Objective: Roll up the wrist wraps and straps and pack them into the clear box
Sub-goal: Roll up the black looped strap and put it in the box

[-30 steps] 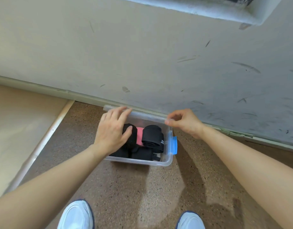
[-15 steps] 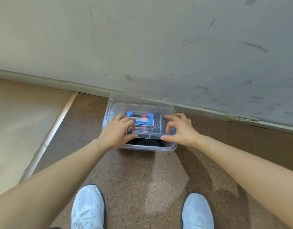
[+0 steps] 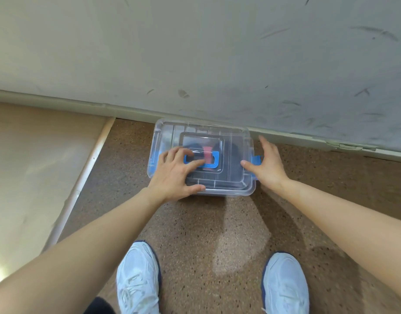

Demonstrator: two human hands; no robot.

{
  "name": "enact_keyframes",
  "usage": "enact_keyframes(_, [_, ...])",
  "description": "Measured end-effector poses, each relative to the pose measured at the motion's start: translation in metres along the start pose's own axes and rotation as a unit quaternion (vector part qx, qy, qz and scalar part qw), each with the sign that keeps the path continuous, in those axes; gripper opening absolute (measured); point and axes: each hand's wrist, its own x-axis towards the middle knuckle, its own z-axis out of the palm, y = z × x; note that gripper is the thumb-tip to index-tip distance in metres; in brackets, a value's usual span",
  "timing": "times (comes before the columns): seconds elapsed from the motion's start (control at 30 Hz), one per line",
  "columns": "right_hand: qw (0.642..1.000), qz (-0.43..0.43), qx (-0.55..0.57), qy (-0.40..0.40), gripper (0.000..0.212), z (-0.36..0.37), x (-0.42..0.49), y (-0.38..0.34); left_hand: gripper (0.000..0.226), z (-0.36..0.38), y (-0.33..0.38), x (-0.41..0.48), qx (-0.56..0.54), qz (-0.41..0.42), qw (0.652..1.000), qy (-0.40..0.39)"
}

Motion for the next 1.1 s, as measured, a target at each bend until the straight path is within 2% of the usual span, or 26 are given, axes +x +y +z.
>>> enact_keyframes(0.07, [0.995,0.075,0.068,-0.026,0.099,0.001,0.003,0.007,0.079,0.007,0.002,-0.003,0.017,-0.016,1.0,0.006])
enact_keyframes(0.13, [0.988,0.106,0.106,-0.049,0.094,0.003,0.005,0.011,0.081,0.011,0.003,-0.004,0.027,-0.019,0.999,0.002])
enact_keyframes(0.37, [0.974,0.112,0.179,-0.085,0.104,0.001,0.004,0.007,0.079,0.003,0.0,0.007,-0.007,-0.011,1.0,-0.024])
enact_keyframes(0.57, [0.962,0.144,0.229,-0.048,0.101,-0.002,0.0,0.017,0.079,0.017,0.019,0.0,-0.024,-0.004,1.0,0.003])
enact_keyframes(0.67, [0.941,0.177,0.281,-0.065,0.083,0.001,-0.005,0.022,0.079,0.021,0.021,0.001,-0.026,-0.011,1.0,-0.006])
enact_keyframes(0.77, [0.935,0.191,0.291,-0.064,0.068,0.004,-0.008,0.019,0.079,0.019,0.019,0.003,-0.032,-0.016,0.999,-0.024])
enact_keyframes(0.87, [0.955,0.161,0.246,-0.03,0.059,0.004,-0.009,0.014,0.08,0.019,0.02,0.004,-0.033,-0.022,0.999,-0.033])
enact_keyframes(0.97, [0.993,0.074,0.084,0.026,0.043,0.005,-0.015,0.002,0.08,0.02,0.018,0.003,-0.038,-0.023,0.999,-0.03])
enact_keyframes(1.1, [0.999,0.027,0.019,0.027,0.049,0.005,-0.022,-0.005,0.08,0.021,0.018,0.003,-0.044,-0.021,0.998,-0.027])
